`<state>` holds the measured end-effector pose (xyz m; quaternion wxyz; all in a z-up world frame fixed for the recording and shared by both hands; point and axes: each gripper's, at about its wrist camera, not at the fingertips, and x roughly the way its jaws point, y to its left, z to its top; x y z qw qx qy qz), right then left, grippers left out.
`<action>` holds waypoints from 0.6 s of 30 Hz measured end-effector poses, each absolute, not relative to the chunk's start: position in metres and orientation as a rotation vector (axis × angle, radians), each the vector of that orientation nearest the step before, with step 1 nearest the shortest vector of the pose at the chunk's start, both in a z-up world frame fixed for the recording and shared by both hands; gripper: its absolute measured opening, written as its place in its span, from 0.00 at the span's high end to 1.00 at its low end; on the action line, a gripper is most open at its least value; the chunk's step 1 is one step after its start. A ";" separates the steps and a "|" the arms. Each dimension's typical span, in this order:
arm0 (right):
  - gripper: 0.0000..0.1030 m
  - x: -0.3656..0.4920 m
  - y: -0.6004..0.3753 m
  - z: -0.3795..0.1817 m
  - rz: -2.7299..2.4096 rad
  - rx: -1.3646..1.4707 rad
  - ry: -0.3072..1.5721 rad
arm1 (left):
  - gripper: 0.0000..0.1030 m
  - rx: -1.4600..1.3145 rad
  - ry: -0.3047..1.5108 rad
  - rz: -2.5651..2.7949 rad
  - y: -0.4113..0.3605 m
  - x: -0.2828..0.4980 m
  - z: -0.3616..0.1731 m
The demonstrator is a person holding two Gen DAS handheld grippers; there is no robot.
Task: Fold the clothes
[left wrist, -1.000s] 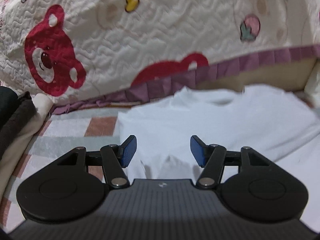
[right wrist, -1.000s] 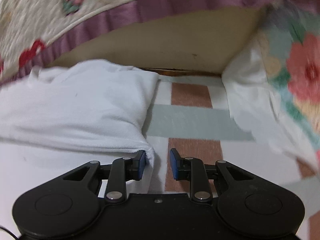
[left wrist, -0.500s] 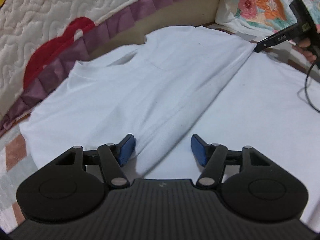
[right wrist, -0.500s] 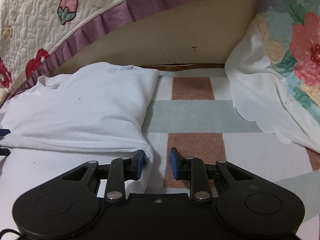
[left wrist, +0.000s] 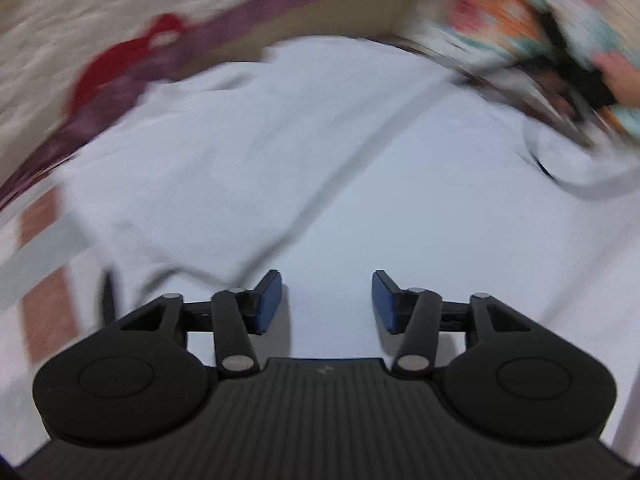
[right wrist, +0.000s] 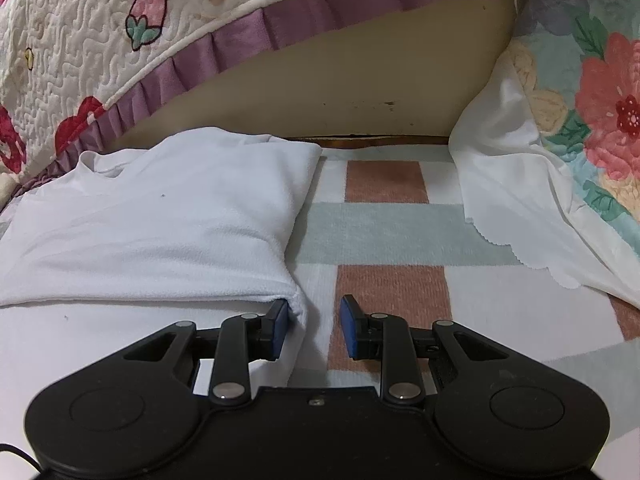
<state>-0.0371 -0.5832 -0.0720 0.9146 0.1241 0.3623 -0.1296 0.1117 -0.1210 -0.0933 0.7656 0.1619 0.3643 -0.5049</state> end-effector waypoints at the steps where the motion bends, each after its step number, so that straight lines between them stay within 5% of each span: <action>1: 0.71 -0.038 -0.583 -0.072 -0.264 0.254 0.744 | 0.46 0.250 0.827 -1.062 -0.116 0.123 -0.095; 5: 0.71 -0.038 -0.583 -0.072 -0.250 0.235 0.746 | 0.49 -0.147 1.000 -0.971 -0.099 0.165 -0.116; 15: 0.75 -0.042 -0.590 -0.069 -0.262 0.277 0.769 | 0.45 0.056 1.056 -0.726 -0.070 0.156 -0.105; 18: 0.78 -0.051 -0.594 -0.067 -0.310 0.324 0.773 | 0.45 -0.083 1.126 -0.672 -0.039 0.149 -0.107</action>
